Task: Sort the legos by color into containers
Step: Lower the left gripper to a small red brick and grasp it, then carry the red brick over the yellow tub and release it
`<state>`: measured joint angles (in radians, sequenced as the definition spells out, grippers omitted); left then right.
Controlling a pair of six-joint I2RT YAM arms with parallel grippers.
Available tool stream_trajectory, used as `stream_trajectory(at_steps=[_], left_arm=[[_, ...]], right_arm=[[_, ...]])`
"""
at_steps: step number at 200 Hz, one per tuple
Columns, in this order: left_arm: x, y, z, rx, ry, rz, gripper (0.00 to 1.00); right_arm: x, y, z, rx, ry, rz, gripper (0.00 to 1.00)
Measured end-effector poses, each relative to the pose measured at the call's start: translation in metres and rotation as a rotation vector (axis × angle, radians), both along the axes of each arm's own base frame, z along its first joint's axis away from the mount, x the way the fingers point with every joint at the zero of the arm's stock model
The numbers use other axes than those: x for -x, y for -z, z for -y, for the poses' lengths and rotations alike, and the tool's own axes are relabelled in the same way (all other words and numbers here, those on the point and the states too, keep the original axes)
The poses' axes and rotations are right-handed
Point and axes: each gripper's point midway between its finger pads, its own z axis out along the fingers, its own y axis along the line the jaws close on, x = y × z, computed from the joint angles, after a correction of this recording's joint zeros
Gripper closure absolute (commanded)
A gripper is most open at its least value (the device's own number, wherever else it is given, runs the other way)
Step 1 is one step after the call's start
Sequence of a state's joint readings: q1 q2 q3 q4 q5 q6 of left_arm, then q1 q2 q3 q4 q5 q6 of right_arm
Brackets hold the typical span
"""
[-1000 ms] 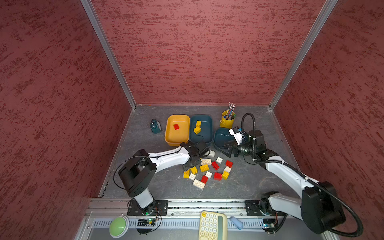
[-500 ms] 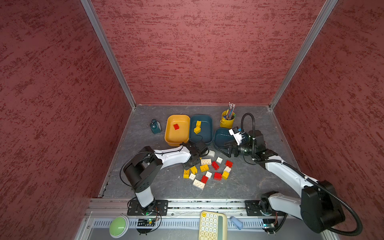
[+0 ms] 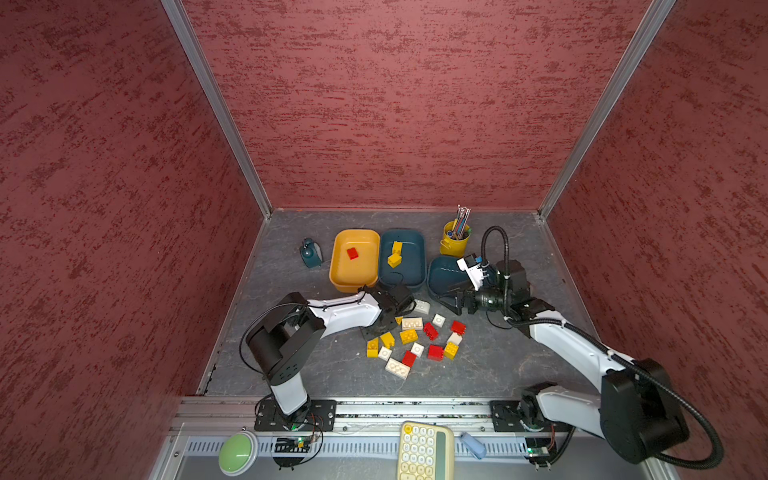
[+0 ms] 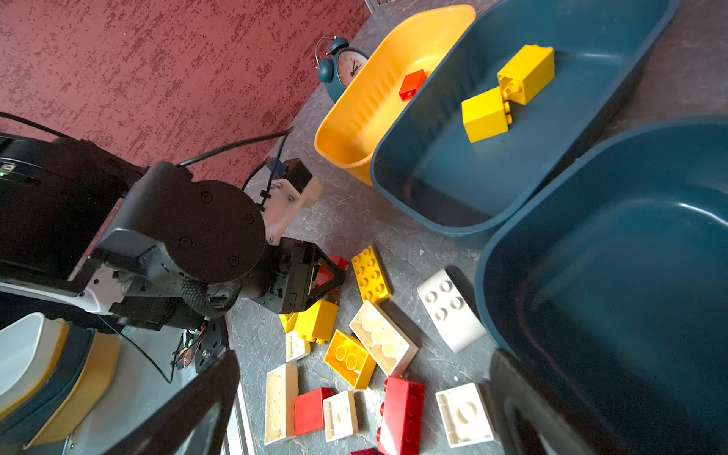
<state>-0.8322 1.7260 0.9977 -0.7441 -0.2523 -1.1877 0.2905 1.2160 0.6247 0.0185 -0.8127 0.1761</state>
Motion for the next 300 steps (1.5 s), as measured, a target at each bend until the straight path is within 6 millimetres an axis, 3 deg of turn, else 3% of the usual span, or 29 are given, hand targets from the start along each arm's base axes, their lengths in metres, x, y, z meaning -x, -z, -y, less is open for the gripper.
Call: stream_trajectory(at_steps=[42, 91, 119, 169, 205, 226, 255, 283, 300], left_arm=[[-0.002, 0.001, -0.005, -0.009, 0.024, 0.002, 0.74], [-0.005, -0.004, -0.019, -0.031, 0.053, 0.002, 0.75], [-0.013, -0.027, -0.028, -0.036, 0.1, 0.025, 0.75], [-0.069, -0.089, -0.037, -0.011, 0.217, 0.155, 0.74], [-0.12, -0.113, -0.057, -0.051, 0.281, 0.217, 0.75], [-0.152, -0.107, -0.071, -0.089, 0.303, 0.215, 0.75], [-0.191, -0.074, -0.09, -0.144, 0.325, 0.161, 0.74], [-0.21, -0.042, -0.103, -0.197, 0.349, 0.099, 0.72], [-0.218, -0.032, -0.106, -0.219, 0.363, 0.08, 0.62]], right_arm=[[0.0, 0.0, 0.0, 0.0, 0.0, -0.001, 0.01], [0.0, 0.0, 0.0, 0.0, 0.0, -0.001, 0.01], [0.001, 0.0, -0.001, -0.005, -0.006, -0.003, 0.01], [0.004, -0.009, -0.008, -0.05, -0.042, -0.001, 0.01], [0.005, -0.009, -0.014, -0.059, -0.056, -0.012, 0.01], [0.005, -0.011, -0.015, -0.062, -0.06, -0.007, 0.01], [0.004, -0.014, -0.016, -0.064, -0.061, 0.001, 0.01], [0.004, -0.016, -0.017, -0.063, -0.062, 0.006, 0.01], [0.004, -0.015, -0.017, -0.061, -0.06, 0.003, 0.01]])
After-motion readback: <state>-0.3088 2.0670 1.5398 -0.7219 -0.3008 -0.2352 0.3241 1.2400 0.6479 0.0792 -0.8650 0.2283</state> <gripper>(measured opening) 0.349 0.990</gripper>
